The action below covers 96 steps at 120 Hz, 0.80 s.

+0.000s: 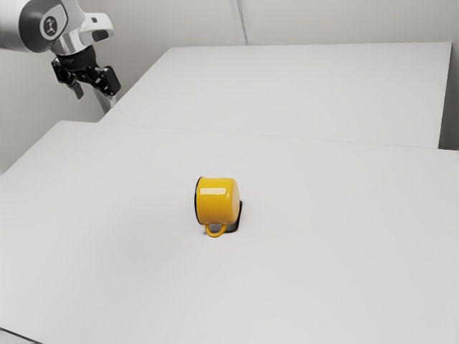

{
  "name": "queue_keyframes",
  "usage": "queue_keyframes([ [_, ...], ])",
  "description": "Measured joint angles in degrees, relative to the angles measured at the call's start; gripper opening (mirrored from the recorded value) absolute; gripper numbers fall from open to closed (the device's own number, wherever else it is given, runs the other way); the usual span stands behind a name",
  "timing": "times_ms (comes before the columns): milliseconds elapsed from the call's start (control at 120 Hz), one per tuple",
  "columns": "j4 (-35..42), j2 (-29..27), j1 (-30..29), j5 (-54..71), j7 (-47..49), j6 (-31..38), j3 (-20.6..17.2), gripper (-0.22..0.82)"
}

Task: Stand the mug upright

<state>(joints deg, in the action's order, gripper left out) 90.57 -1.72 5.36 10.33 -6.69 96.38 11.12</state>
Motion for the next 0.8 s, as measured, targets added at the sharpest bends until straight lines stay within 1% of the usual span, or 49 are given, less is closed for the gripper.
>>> queue_keyframes([
  [258,0.3,-0.1,-0.6,-1.1,-0.4,0.2,0.0,0.60],
  [367,1.2,0.2,-1.0,-3.9,-0.6,0.8,0.6,0.60],
  [442,3.2,0.4,-2.1,-9.6,-0.5,1.2,0.7,0.60],
  [600,9.8,1.0,-5.4,-22.4,0.0,1.7,0.8,0.60],
  [800,13.7,6.2,-9.2,-37.5,0.6,2.4,1.5,0.60],
])
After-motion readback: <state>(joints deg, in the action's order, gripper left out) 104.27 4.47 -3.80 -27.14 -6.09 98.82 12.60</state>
